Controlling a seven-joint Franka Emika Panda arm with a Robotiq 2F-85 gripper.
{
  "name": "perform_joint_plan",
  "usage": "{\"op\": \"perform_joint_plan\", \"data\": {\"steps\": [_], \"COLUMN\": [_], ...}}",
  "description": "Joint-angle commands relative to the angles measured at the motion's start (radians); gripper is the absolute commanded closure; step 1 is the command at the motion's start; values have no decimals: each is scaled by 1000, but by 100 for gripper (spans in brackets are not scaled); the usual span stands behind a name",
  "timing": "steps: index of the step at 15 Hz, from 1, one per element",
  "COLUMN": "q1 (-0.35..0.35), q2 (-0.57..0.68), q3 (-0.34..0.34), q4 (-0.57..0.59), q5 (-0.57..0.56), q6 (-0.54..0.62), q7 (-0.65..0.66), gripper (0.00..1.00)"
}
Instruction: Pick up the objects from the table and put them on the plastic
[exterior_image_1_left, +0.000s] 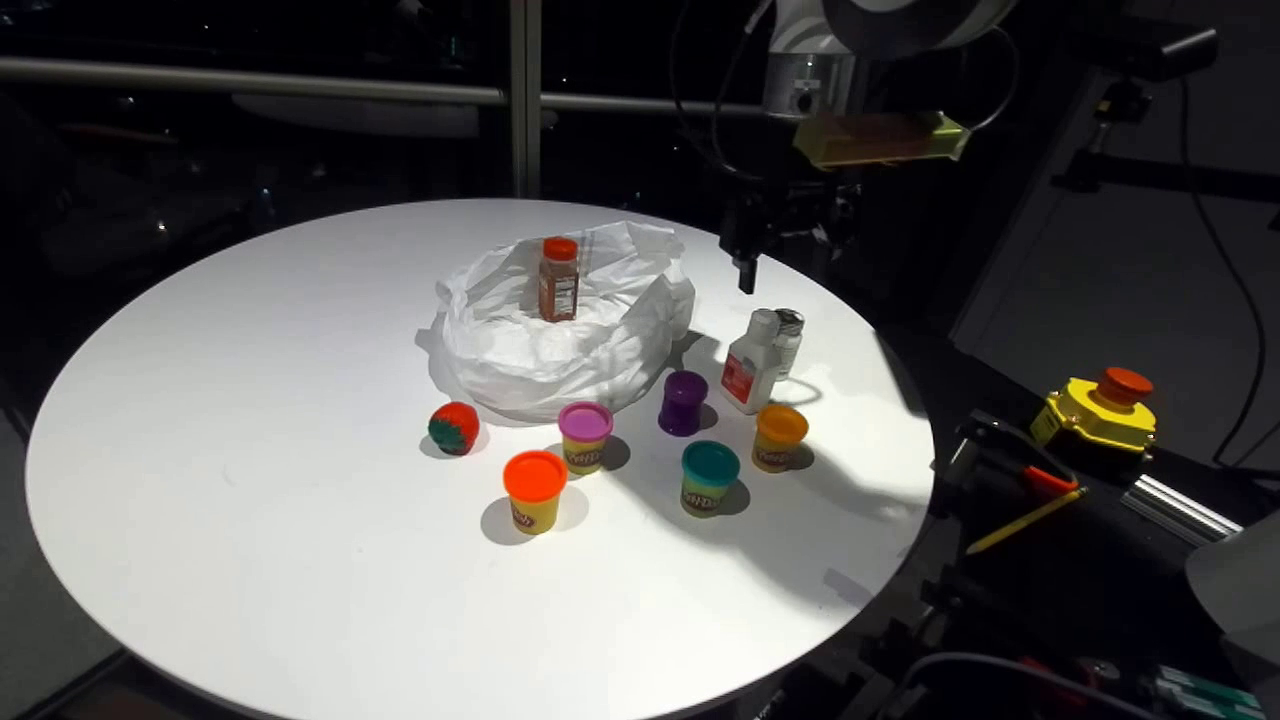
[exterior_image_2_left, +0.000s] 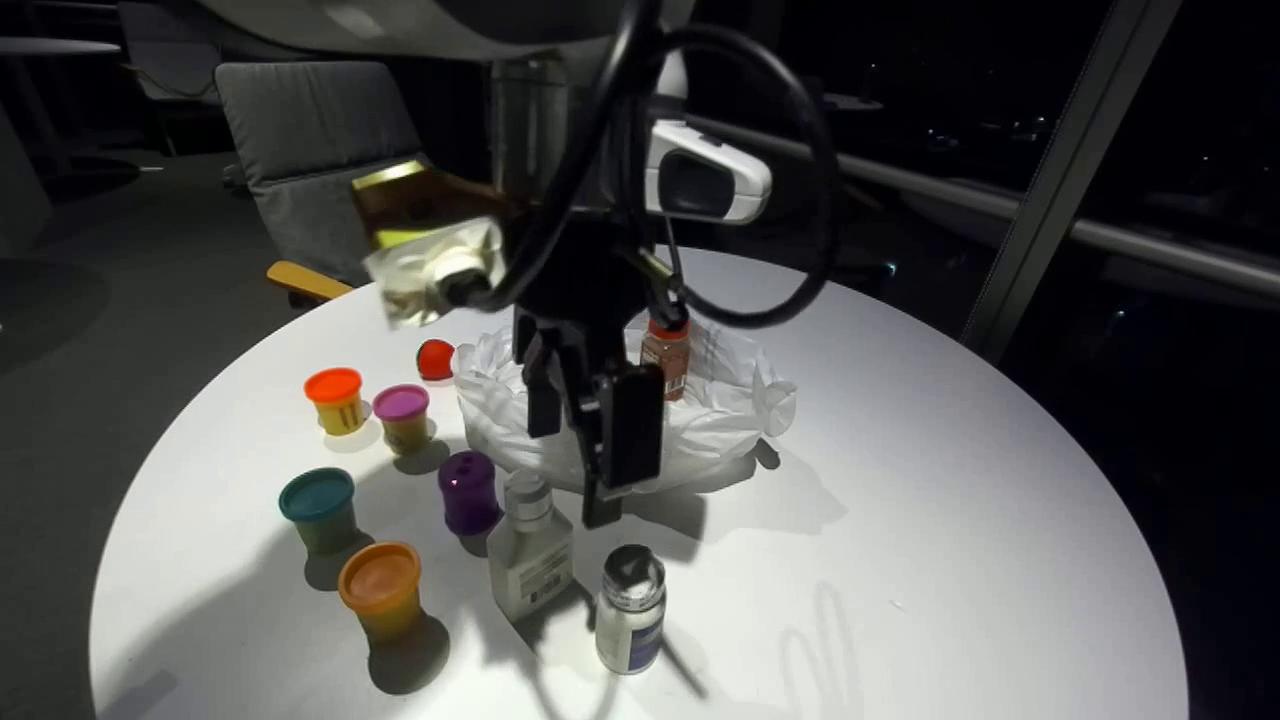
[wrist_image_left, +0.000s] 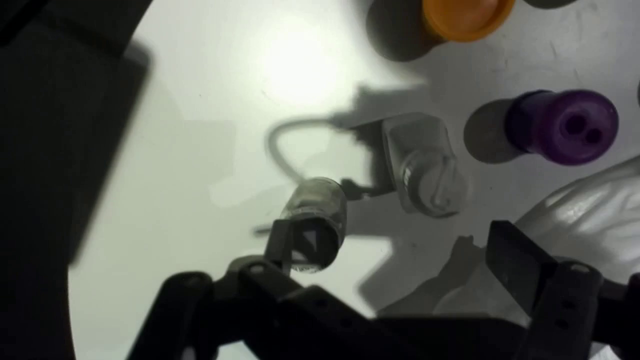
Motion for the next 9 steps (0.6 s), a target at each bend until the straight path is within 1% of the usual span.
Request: {"op": "perform_joint_plan", "data": {"steps": [1, 3, 5, 7, 9], "q1": [-13, -20, -24, -22, -17], "q2": [-129, -158, -166, -163, -147], "q3": [19, 29, 37, 49, 65], "q4": [-180, -236, -265, -275, -267], "q5": [-7, 18, 44, 104, 178], "q6": [146, 247, 327, 365, 375], "q7": [-53, -90, -124, -182, -253], "gripper": [0, 0, 0, 0, 0]}}
